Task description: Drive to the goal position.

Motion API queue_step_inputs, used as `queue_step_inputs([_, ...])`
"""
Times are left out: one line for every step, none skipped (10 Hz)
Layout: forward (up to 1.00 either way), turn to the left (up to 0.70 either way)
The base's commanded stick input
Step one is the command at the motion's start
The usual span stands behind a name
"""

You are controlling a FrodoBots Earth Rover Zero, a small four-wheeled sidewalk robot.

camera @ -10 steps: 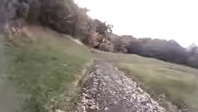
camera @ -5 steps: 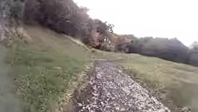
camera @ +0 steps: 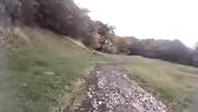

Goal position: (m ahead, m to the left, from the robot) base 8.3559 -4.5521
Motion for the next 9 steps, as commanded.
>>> queue_step_inputs([1.00,-0.17])
queue_step_inputs([1.00,-0.17])
queue_step_inputs([1.00,-0.07])
queue_step_inputs([1.00,0.00])
queue_step_inputs([1.00,0.00])
queue_step_inputs([1.00,0.00])
queue_step_inputs([1.00,0.00])
queue_step_inputs([1.00,0.00])
queue_step_inputs([1.00,0.00])
